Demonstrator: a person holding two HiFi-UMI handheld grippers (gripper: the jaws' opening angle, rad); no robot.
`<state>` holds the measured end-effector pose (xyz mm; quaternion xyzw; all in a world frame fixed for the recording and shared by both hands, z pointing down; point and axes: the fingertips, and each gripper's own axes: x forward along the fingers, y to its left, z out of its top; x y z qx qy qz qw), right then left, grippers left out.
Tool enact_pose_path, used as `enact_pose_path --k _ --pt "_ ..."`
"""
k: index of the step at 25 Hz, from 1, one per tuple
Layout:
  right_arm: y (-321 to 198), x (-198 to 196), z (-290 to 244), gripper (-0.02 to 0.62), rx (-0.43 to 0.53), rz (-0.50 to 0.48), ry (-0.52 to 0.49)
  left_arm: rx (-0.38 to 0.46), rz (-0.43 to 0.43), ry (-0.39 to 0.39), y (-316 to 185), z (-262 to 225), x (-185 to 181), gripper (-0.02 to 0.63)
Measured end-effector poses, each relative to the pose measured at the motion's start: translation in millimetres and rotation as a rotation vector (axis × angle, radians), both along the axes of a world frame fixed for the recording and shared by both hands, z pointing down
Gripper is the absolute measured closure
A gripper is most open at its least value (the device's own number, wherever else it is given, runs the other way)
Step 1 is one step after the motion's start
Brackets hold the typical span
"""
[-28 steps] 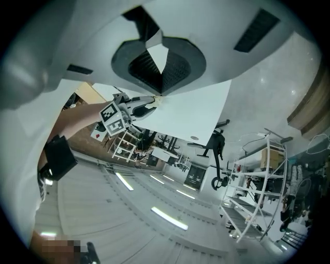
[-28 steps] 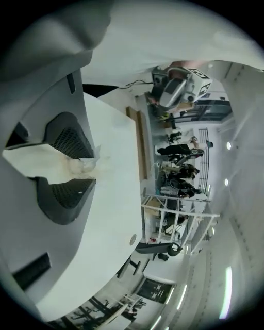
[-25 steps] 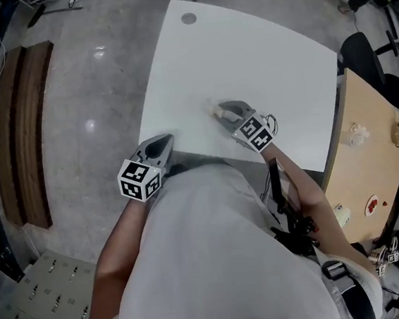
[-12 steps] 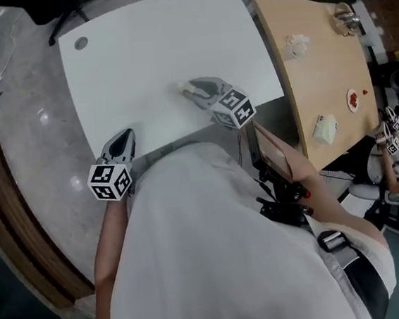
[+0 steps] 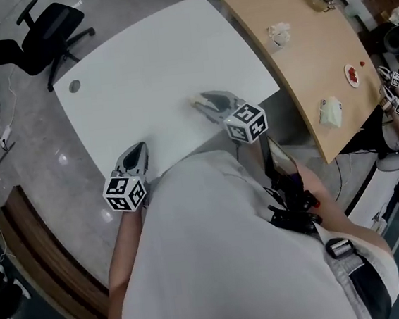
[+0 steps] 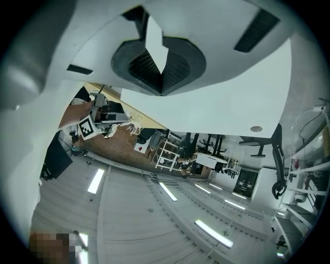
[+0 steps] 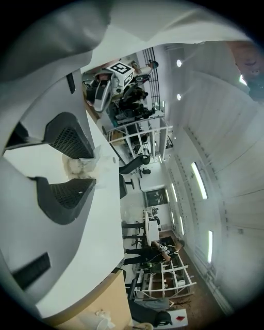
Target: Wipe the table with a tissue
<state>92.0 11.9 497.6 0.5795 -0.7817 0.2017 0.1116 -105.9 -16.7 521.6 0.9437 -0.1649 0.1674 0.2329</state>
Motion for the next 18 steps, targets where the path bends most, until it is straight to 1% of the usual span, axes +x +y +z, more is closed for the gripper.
enact_pose_path --k 7,18 --pt "7.8 10.9 -2.8 0.482 0.034 0.079 -0.090 0.002 0.018 -0.010 5.3 -0.2 8.9 0.601" --pt "8.3 5.5 -2.6 0.482 0.045 0.058 -0.085 0.006 0.013 -0.021 10.1 -3.6 9.5 0.601"
